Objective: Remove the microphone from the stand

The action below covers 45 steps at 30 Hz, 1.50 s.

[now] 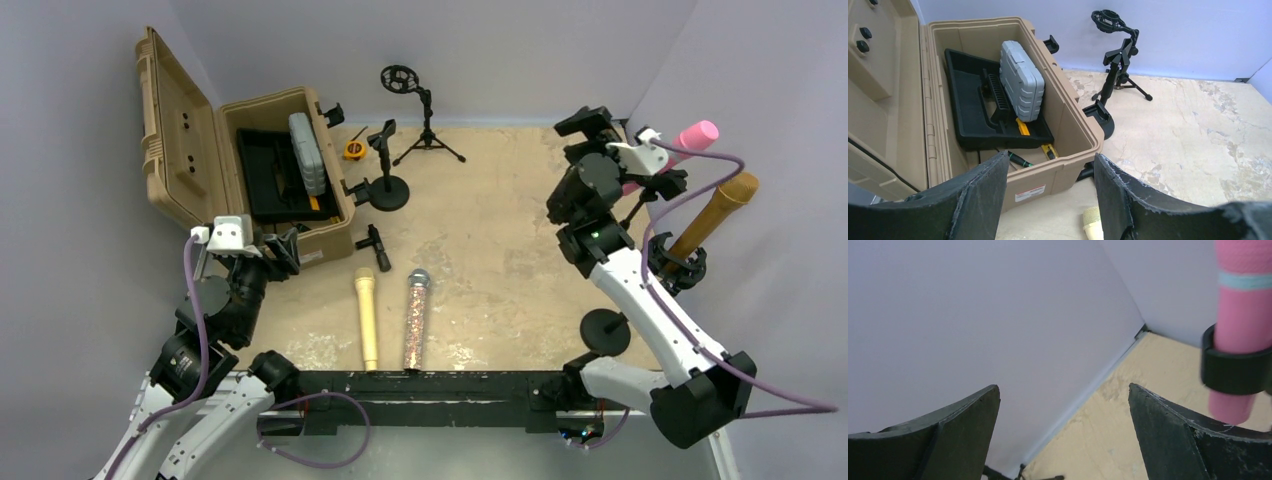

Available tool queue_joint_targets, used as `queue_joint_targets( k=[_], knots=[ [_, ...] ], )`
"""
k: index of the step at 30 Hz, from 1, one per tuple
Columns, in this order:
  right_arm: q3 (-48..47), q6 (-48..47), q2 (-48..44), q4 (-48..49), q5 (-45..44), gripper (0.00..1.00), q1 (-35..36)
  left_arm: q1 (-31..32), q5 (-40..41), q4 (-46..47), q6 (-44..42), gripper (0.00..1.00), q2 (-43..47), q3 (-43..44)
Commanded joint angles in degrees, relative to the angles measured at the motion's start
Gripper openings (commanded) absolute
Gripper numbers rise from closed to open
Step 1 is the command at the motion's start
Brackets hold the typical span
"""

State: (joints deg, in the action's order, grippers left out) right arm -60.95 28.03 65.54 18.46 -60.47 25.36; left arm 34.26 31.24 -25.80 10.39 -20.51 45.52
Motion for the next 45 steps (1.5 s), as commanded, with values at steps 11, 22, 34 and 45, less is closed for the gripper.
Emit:
queue_joint_targets(
  k=[11, 22, 34, 45],
  knots=[
    [-12.05, -6.50, -0.09, -12.52, -7.68, 0.99, -8.23, 0.28, -1.77, 0.41, 1.55, 0.61, -0.84, 1.93],
    [-12.33, -14.03, -1.26, -8.92, -1.06, 0.99, -12.44, 0.45, -4.54, -0.05, 2.82, 0.61, -0.85, 2.32],
    [-17.84, -7.53, 2.36, -17.33, 8.25, 0.99, -18.48, 0.50, -8.84, -0.86, 4.74, 0.62, 3.56, 3.27],
    [-21.34, -5.28, -1.08, -25.19, 20.02, 0.99, -18.69, 4.05, -6.89, -0.82, 3.80, 0.64, 8.06, 3.32]
  ],
)
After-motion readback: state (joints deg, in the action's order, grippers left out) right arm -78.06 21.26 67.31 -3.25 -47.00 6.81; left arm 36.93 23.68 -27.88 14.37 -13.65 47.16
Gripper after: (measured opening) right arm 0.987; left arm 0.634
